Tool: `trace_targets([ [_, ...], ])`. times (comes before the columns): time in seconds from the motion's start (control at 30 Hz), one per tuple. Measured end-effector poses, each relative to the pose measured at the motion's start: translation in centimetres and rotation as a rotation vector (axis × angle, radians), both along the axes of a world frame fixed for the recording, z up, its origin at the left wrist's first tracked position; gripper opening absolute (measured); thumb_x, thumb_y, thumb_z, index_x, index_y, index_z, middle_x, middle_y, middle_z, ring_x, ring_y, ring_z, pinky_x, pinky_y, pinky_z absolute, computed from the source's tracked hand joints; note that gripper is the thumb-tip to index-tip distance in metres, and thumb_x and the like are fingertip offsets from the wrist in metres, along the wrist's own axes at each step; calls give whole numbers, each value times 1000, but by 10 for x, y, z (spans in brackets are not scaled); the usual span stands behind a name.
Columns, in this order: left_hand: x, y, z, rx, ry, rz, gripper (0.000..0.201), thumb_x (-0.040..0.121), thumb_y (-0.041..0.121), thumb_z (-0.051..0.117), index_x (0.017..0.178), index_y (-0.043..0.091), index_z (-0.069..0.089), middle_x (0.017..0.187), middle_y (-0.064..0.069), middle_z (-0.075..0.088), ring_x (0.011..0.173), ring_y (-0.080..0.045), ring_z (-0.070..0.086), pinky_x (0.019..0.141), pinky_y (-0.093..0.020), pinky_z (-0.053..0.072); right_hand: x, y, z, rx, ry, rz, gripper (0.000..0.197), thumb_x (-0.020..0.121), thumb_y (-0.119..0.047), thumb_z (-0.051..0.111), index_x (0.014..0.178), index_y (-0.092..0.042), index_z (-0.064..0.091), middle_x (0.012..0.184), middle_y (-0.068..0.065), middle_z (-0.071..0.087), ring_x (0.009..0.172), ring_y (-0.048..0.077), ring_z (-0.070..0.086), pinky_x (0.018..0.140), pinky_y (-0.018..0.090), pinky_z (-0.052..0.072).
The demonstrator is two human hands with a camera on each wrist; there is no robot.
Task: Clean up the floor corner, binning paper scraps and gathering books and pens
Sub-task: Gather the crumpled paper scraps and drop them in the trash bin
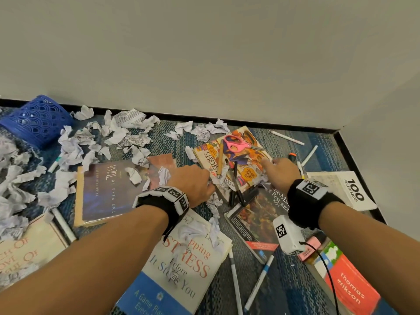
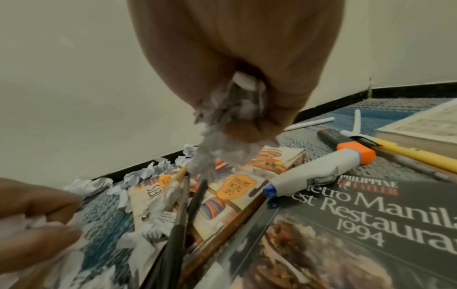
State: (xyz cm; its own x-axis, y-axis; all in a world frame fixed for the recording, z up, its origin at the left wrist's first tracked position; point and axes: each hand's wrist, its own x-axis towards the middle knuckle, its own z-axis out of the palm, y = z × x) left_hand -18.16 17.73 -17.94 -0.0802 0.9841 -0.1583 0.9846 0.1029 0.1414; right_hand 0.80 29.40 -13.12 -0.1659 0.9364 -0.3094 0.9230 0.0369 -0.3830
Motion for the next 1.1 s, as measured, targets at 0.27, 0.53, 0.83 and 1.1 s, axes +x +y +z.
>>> trace_targets([
  [0.27, -12, -26, 8, 24, -77, 94, 29, 94, 28, 37, 118, 12, 42, 78, -3, 58, 64, -22, 51, 56, -33, 42, -50, -31, -15, -10, 5, 463, 46, 92, -22, 51, 136, -15, 40, 132, 8, 49, 110, 21, 54, 88, 33, 46],
  [0.53, -5, -64, -3, -75, -65, -66, 61, 96, 33, 39, 150, 18, 16, 139, -10, 33, 81, -25, 55, 71, -42, 56, -44, -62, -54, 140, -361, 750, 43, 97, -28, 50, 129, -3, 39, 130, 18, 35, 109, 37, 50, 85, 42, 47],
  [0.83, 29, -58, -24, -71, -68, -270, 38, 101, 45, 32, 120, 14, 42, 117, -6, 42, 87, -27, 59, 65, -41, 50, -24, -55, -30, 216, -116, 665, 20, 86, -26, 58, 82, -6, 54, 86, 3, 43, 75, 24, 45, 68, 32, 33],
  [1.1, -2, -58, -11, 149, -123, 25, 42, 97, 44, 38, 84, 13, 64, 86, -2, 57, 78, -24, 61, 60, -31, 46, -4, -96, -30, 13, 102, 651, 27, 83, -20, 61, 107, -17, 49, 93, 0, 53, 80, 18, 50, 71, 31, 39],
])
